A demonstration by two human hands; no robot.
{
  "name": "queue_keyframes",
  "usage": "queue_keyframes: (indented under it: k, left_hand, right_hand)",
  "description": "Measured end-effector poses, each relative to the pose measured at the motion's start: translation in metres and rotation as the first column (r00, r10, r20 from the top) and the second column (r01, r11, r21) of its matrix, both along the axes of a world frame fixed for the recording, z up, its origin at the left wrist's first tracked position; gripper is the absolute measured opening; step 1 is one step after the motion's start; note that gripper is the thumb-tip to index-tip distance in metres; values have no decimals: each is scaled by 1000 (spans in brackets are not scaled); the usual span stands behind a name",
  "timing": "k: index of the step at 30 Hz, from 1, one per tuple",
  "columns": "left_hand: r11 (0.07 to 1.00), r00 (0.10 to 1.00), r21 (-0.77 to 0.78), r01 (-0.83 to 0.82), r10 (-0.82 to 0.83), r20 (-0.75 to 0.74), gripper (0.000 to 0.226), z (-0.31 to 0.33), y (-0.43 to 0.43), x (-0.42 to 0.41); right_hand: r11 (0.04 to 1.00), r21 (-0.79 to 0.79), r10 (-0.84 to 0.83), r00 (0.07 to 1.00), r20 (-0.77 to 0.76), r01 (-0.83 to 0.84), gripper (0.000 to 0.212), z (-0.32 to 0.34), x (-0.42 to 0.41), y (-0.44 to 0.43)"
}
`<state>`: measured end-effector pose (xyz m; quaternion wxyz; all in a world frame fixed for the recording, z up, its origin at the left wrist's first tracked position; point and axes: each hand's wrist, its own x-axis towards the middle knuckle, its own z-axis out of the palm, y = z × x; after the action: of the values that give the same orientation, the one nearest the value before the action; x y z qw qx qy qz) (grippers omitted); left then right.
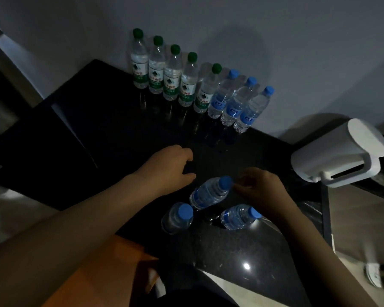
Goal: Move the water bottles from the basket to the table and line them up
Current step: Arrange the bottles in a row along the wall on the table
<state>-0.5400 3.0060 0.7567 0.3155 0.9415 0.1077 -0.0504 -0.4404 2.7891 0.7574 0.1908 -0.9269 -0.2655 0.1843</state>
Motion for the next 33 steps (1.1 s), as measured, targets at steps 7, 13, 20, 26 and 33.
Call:
queue_keyframes:
  k: [7,13,20,26,33]
  left_hand:
    - [996,996,-55,75,-77,-42,46,2,-26,0]
    - [999,995,-22,39,-41,-91,45,1,-29,-10]
    - [994,986,-30,-105,100,-131,44,-9,-31,-37]
    - [992,982,10,-123,123,-144,48,-8,-38,-48]
    - [995,973,1,-103,101,-209,37,-11,-43,-52]
  right_hand:
    - [995,11,-95,994,52,94,36,1,-18,-41]
    - [998,42,-46,999,23,45,38,-7,-15,-39]
    - [988,137,71,997,35,-75,44,-15,-5,-12]
    - [979,142,137,989,60,-144,49,-25,0,3]
    - [966,127,217,974,68,-224,38,-32,2,11]
